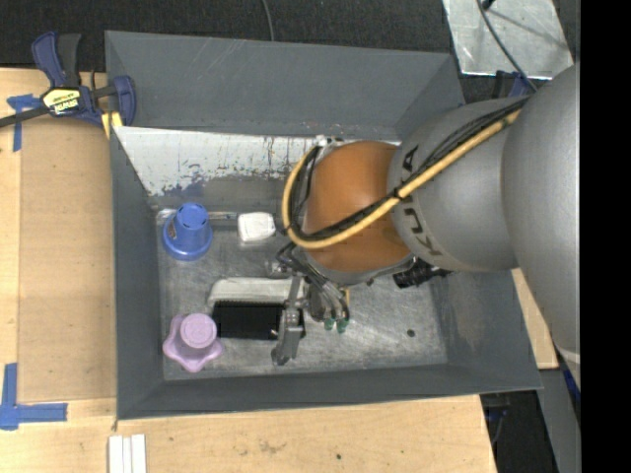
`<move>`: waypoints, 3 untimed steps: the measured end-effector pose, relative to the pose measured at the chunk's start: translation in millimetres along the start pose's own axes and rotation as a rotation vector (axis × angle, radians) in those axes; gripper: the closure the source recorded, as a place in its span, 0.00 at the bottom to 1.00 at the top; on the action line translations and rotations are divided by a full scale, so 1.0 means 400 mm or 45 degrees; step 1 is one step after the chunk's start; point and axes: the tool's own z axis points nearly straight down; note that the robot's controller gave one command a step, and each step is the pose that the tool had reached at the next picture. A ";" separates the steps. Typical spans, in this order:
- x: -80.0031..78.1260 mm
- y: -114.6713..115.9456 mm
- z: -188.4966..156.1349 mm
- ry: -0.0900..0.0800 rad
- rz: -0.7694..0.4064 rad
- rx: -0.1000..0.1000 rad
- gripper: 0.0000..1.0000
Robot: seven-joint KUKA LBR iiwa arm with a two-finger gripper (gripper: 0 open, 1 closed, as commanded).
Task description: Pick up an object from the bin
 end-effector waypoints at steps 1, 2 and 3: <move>0.006 0.000 0.127 -0.010 0.016 -0.002 0.00; 0.013 0.025 0.115 -0.021 0.037 -0.004 1.00; 0.013 0.025 0.115 -0.021 0.038 -0.004 1.00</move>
Offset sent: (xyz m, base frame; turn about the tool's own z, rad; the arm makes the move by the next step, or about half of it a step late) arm -0.0107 0.0112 -0.0505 0.0275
